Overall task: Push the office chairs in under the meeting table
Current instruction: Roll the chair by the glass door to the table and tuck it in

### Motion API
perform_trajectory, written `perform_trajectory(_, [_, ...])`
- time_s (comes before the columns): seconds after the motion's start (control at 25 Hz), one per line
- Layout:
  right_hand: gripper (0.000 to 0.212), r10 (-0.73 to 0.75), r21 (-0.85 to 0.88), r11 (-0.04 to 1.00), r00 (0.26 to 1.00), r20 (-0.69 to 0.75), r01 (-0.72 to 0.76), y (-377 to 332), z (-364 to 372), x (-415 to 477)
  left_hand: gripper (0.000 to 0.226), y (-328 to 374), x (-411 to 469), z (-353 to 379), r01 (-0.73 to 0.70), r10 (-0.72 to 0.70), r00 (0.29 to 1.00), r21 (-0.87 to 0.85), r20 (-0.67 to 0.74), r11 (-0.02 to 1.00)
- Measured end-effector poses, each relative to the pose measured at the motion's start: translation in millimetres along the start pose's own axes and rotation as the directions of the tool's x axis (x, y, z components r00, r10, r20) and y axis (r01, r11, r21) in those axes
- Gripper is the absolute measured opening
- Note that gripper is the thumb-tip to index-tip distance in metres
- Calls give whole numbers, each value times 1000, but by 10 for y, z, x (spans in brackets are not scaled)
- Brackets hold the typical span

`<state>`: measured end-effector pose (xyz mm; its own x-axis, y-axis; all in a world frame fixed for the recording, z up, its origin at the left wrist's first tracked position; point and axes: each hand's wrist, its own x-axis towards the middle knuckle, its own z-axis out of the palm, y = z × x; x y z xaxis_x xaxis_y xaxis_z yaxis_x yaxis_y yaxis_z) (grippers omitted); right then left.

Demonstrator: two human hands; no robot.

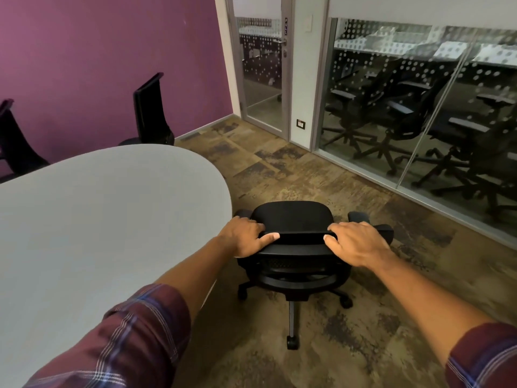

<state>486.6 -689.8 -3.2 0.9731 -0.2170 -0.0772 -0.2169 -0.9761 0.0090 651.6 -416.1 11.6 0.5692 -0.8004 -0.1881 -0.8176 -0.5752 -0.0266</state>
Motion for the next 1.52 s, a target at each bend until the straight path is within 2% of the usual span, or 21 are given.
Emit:
perform_trajectory(0.08, [51, -13, 21, 1000, 1000, -8, 13, -157, -3, -161, 96, 23, -234, 59, 22, -23, 1000, -38, -10, 999])
perform_trajectory(0.24, [52, -28, 49, 998, 999, -47, 30, -438, 17, -479, 110, 51, -690, 120, 121, -115, 992, -134, 56, 983])
perform_trajectory(0.52, [50, -115, 64, 991, 992, -43, 118, -880, 24, -892, 122, 26, -1570, 358, 158, -150, 987, -178, 54, 971])
perform_trajectory(0.64, [46, -179, 64, 981, 983, -35, 181, -1084, 41, -1070, 117, 39, -2011, 475, 180, -171, 983, -202, 65, 963])
perform_trajectory(0.92, [47, -309, 65, 948, 950, -45, 311, -1548, 62, -1489, 99, 282, -3056, 760, 280, -299, 953, -220, -58, 935])
perform_trajectory(1.4, [46, -493, 73, 866, 869, -50, 496, -2197, 63, -1918, 100, 675, -4218, 1023, 477, -517, 844, -240, -142, 846])
perform_trajectory(1.52, [53, -515, 70, 852, 855, -65, 519, -2341, 14, -1936, 99, 667, -4384, 1068, 508, -554, 818, -257, -153, 822])
